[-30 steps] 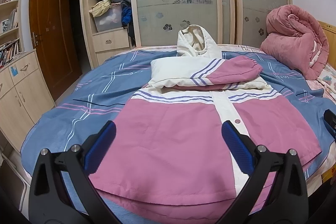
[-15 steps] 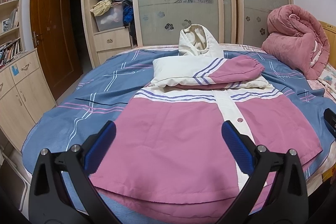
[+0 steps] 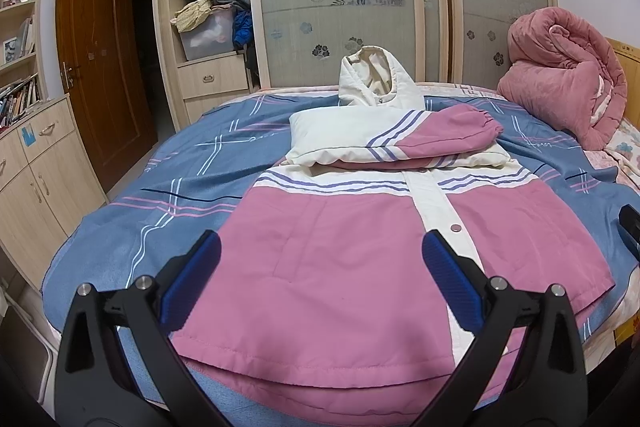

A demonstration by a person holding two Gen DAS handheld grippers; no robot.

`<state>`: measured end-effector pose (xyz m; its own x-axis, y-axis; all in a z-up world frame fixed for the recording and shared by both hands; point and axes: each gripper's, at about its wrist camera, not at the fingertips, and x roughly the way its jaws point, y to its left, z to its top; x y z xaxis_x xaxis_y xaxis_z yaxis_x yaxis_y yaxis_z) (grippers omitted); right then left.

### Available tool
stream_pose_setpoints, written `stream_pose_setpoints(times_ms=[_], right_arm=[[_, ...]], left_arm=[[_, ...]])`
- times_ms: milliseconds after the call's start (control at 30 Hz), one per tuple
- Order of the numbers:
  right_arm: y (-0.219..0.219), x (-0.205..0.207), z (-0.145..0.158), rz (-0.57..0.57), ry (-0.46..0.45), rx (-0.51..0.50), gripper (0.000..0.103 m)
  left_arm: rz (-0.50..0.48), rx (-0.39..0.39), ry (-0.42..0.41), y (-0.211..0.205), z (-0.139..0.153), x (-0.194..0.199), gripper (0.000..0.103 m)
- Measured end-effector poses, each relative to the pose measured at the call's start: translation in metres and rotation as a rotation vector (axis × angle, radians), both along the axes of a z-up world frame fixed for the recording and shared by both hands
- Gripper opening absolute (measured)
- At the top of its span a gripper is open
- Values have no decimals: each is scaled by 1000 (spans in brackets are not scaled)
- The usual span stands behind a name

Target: Fold large clothes

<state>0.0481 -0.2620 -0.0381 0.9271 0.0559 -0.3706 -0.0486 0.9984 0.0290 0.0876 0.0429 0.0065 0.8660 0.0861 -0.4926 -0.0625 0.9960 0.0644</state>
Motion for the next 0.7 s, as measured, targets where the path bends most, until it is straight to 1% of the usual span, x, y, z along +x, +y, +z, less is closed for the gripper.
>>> stream_pose_setpoints(times_ms=[200, 400, 633, 700], right_arm=[[-12, -7, 1, -14, -34, -17, 102], [-25, -12, 0, -33, -37, -30, 102], [-32, -15, -1, -34, -42, -15, 102], [-31, -14, -1, -26, -46, -1, 102]], left_arm=[[-8, 6, -1, -1, 0, -3, 101], [-9, 8, 0, 0, 0, -4, 101], [-14, 1, 7, 2, -4, -2, 101], [-24, -5, -7, 0, -6, -3, 101]])
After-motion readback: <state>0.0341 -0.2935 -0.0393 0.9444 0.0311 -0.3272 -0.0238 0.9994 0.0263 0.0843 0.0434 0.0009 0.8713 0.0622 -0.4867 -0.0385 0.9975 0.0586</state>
